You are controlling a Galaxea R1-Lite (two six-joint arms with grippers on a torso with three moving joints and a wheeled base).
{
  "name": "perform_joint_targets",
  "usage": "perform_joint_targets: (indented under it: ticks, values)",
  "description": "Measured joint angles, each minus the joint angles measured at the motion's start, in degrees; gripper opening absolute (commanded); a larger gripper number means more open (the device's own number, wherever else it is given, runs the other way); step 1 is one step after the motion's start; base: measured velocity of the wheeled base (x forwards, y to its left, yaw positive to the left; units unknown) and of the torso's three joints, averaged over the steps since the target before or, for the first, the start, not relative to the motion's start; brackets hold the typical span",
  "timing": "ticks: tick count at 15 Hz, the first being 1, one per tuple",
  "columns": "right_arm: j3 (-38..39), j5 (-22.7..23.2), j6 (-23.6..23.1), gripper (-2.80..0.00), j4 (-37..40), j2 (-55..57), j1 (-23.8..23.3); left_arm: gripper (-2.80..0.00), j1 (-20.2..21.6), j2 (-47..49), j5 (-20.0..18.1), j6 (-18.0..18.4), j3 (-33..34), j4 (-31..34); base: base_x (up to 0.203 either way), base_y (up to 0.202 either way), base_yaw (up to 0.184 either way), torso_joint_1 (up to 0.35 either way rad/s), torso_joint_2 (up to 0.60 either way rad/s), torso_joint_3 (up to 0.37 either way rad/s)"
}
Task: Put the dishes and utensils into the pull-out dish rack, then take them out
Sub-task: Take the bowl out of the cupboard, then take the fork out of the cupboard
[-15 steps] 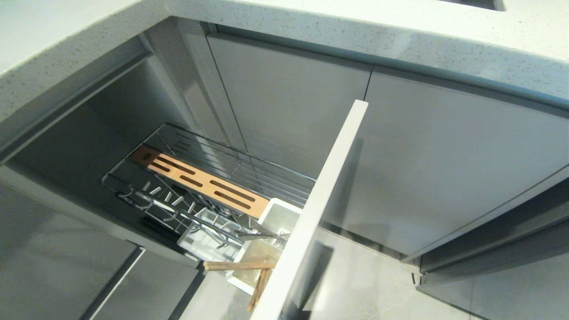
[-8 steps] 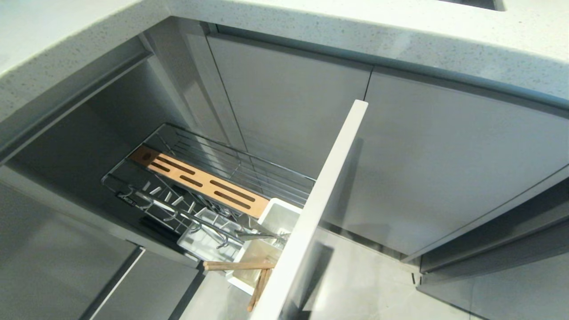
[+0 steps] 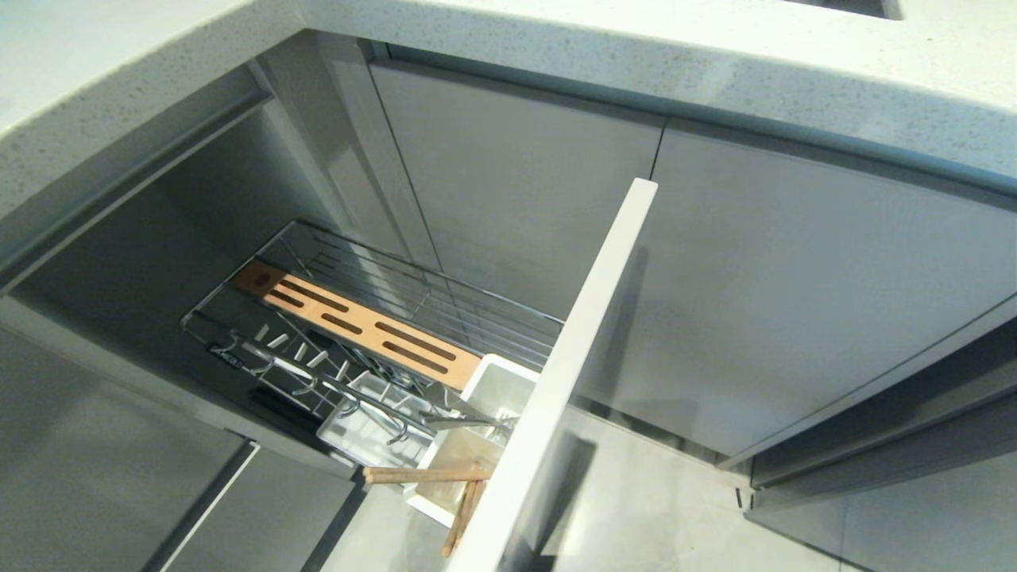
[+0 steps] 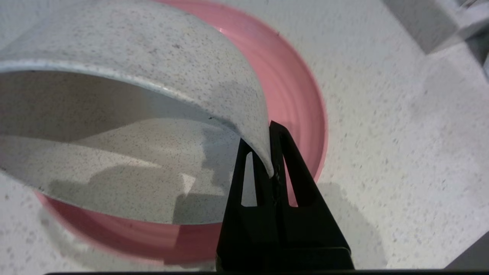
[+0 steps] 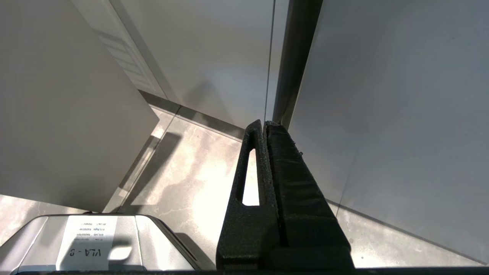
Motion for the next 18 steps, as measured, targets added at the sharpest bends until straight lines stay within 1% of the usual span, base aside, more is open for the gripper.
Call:
perform_joint_targets:
  ticks: [3, 5, 6, 8, 9, 10, 12, 13, 15, 17, 18]
  values:
    - [0.0, 0.0, 0.0, -2.8, 0.0, 0.0, 0.0, -2.8, -1.13, -1.48, -0.01, 0.21, -0.02, 3.3, 0.0, 0.0, 0.0, 0.0, 0.0, 0.0]
    - [0.0, 0.0, 0.0, -2.8, 0.0, 0.0, 0.02, -2.8, -1.36, -3.18, 0.06, 0.01, -0.04, 3.27, 0.0, 0.0, 0.0, 0.0, 0.0, 0.0]
    - [0.0, 0.0, 0.0, -2.8, 0.0, 0.0, 0.02, -2.8, -1.51, -4.33, 0.21, -0.69, -0.06, 2.34, 0.0, 0.0, 0.0, 0.0, 0.0, 0.0]
    - [0.0, 0.0, 0.0, -2.8, 0.0, 0.0, 0.0, -2.8, -2.88, -6.71, 1.24, -4.93, -0.11, -0.33, 0.0, 0.0, 0.0, 0.0, 0.0, 0.0]
    - [0.0, 0.0, 0.0, -2.8, 0.01, 0.0, 0.0, -2.8, -3.99, -8.12, 1.69, -5.52, -0.09, 0.7, 0.0, 0.0, 0.0, 0.0, 0.0, 0.0]
    - [0.0, 0.0, 0.0, -2.8, 0.0, 0.0, 0.0, -2.8, -4.96, -9.35, 1.91, -3.46, -0.09, 2.37, 0.0, 0.0, 0.0, 0.0, 0.0, 0.0]
    - [0.0, 0.0, 0.0, -2.8, 0.0, 0.0, 0.02, -2.8, -5.91, -11.45, 2.75, 3.49, -0.09, 7.16, 0.0, 0.0, 0.0, 0.0, 0.0, 0.0]
    - [0.0, 0.0, 0.0, -2.8, 0.0, 0.0, 0.02, -2.8, -6.27, -12.35, 4.26, 7.84, -0.09, 10.32, 0.0, 0.0, 0.0, 0.0, 0.0, 0.0]
    - [0.0, 0.0, 0.0, -2.8, 0.0, 0.0, 0.02, -2.8, -6.75, -13.38, 8.99, 14.2, -0.13, 13.59, 0.0, 0.0, 0.0, 0.0, 0.0, 0.0]
    - [0.0, 0.0, -0.01, -2.8, 0.0, 0.0, 0.02, -2.8, -6.93, -13.42, 13.2, 18.67, -0.43, 14.24, 0.0, 0.0, 0.0, 0.0, 0.0, 0.0]
    - [0.0, 0.0, 0.0, -2.8, 0.0, 0.0, 0.02, -2.8, -6.98, -12.93, 14.64, 19.92, -0.73, 14.7, 0.0, 0.0, 0.0, 0.0, 0.0, 0.0]
